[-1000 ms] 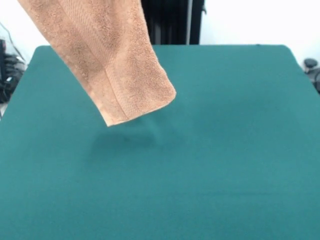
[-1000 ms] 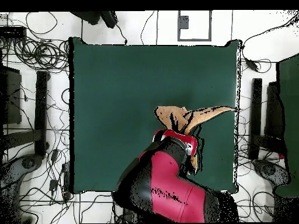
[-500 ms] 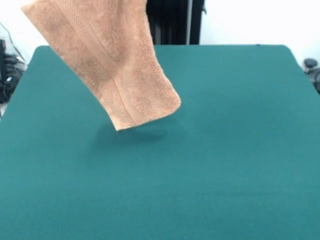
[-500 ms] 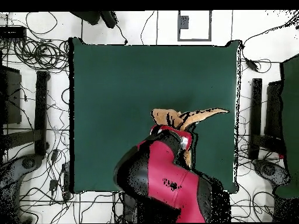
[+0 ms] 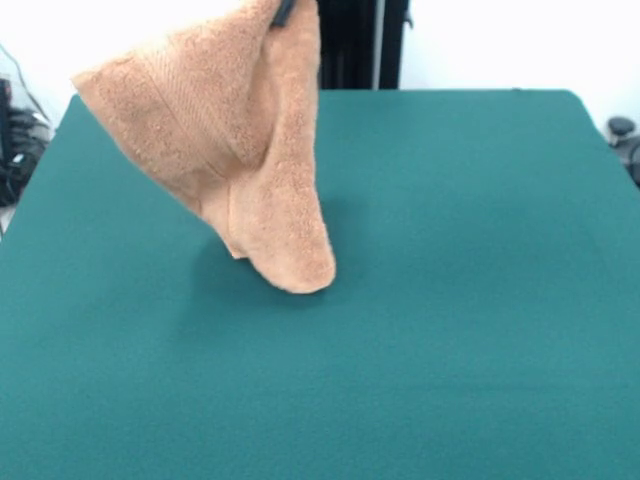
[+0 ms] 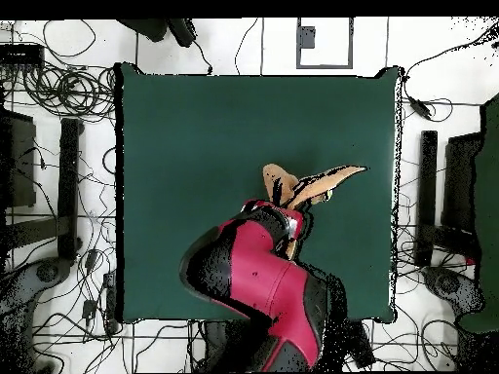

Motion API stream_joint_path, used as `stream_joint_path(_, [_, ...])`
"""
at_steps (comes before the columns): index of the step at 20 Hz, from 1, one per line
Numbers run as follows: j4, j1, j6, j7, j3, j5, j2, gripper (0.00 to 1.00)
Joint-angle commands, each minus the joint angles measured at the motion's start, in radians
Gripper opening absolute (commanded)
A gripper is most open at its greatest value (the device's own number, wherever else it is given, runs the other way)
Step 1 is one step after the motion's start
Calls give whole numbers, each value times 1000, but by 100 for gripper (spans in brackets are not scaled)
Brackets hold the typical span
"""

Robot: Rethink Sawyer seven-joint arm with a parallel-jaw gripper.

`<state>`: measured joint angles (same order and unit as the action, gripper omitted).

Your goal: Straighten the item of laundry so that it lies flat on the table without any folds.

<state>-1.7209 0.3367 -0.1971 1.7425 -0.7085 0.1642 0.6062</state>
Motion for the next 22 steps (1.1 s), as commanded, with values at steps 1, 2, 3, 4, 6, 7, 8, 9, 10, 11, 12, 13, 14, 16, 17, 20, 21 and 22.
stream_joint_path(1, [-7, 26, 43, 307, 39, 90, -54, 0])
stream_joint_path(2, [-9, 28, 48, 305, 38, 95, -56, 0])
stream_joint_path(3, [-9, 30, 48, 304, 36, 100, -59, 0])
stream_joint_path(4, [-11, 30, 50, 301, 36, 103, -57, 0])
stream_joint_path(6, [-17, 29, 56, 294, 38, 109, -56, 0])
stream_joint_path(7, [-17, 29, 58, 292, 38, 111, -57, 0])
stream_joint_path(8, [-18, 28, 60, 290, 39, 113, -56, 0])
stream_joint_path(9, [-18, 29, 61, 290, 38, 115, -58, 0])
stream_joint_path(10, [-20, 30, 62, 290, 38, 117, -57, 0])
stream_joint_path(11, [-19, 31, 61, 290, 37, 119, -58, 0])
stream_joint_path(12, [-17, 33, 55, 288, 33, 120, -60, 0])
stream_joint_path(13, [-14, 36, 49, 287, 29, 122, -61, 0])
stream_joint_path(14, [-7, 44, 34, 280, 19, 120, -64, 0])
stream_joint_path(16, [13, 63, -17, 262, -7, 114, -71, 0])
stream_joint_path(17, [21, 71, -40, 258, -17, 113, -74, 0])
stream_joint_path(20, [38, 110, -113, 258, -59, 116, -81, 0])
stream_joint_path(21, [37, 114, -116, 260, -64, 119, -81, 0])
stream_joint_path(22, [35, 118, -116, 262, -66, 121, -80, 0])
